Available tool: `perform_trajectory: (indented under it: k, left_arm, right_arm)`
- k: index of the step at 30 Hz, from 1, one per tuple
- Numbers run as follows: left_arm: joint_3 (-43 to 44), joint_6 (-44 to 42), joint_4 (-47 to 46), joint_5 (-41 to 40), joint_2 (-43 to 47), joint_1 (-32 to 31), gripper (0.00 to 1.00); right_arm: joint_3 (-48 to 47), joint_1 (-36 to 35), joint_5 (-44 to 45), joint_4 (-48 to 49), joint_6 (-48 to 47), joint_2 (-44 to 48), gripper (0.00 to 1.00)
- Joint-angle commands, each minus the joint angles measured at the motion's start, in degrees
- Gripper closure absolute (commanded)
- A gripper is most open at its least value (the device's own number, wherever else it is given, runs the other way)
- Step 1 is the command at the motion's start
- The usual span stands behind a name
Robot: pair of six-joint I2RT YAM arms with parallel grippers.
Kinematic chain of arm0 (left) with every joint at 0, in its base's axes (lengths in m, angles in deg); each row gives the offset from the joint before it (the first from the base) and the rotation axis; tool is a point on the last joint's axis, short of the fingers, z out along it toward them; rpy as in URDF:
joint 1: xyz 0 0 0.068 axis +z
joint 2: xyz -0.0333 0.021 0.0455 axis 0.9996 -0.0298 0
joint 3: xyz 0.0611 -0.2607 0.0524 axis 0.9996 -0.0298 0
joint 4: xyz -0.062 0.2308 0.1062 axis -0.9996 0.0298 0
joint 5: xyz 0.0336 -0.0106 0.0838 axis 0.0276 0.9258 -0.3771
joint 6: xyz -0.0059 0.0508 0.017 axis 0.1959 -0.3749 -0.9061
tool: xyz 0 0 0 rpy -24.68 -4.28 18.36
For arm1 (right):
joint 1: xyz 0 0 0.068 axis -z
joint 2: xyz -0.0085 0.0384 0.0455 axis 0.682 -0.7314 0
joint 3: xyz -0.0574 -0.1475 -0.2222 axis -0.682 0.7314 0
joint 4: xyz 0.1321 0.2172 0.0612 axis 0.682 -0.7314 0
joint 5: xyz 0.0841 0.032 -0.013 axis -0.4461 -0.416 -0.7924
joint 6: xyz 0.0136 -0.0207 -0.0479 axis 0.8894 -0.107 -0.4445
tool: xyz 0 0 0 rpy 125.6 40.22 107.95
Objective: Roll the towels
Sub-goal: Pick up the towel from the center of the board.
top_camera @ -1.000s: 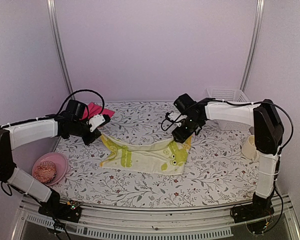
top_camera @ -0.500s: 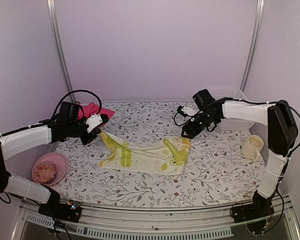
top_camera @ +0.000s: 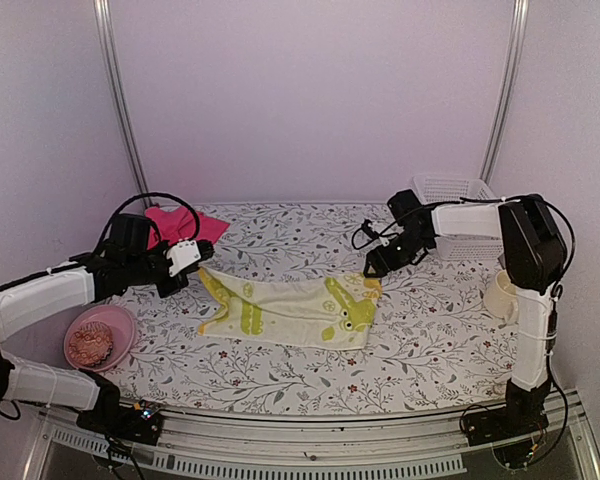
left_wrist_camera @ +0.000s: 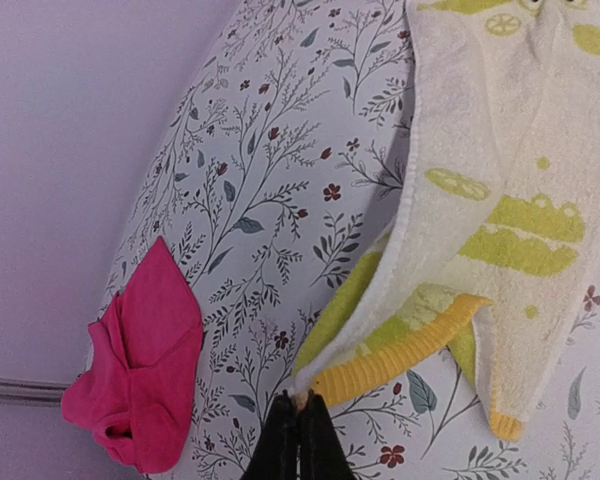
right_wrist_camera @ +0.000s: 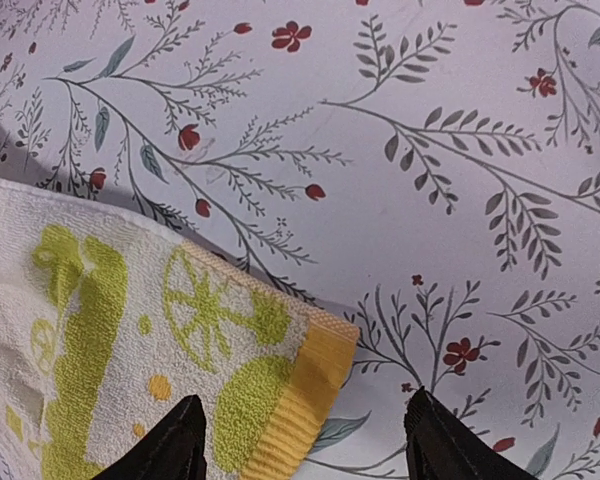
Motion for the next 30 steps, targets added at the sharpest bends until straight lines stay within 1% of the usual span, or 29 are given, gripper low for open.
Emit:
perform_trajectory:
  k: [1, 8, 18, 24, 29, 30]
  left_arm:
    - [-1.0, 0.8, -1.79, 0.36, 1.53, -1.42, 1.0]
    - [-2.02, 1.99, -2.92, 0.18, 2.59, -2.7, 1.0]
    - [-3.22, 2.27, -4.44, -0.77, 3.27, -3.99, 1.0]
    - [-3.99, 2.19, -5.41, -1.12, 4.65, -4.27, 1.0]
    - [-4.33, 2.28, -5.79, -1.14, 5.16, -4.36, 1.0]
    - [-4.35, 2.35, -5.96, -1.21, 5.24, -4.36, 1.0]
  right_arm:
    - [-2.1, -0.27, -2.27, -0.3, 6.44, -2.24, 0.33]
    - [-3.03, -0.23, -1.68, -0.26, 10.44, -4.16, 0.38]
    - [-3.89, -0.24, -3.15, -0.04, 13.23, -7.62, 0.43]
    - [-4.14, -0.23, -7.05, 0.54, 14.58, -9.41, 0.53]
    - [-4.0, -0.25, -5.77, 1.03, 15.71, -9.4, 0.63]
    - [-4.0, -0.23, -5.58, 1.12, 15.86, -9.41, 0.67]
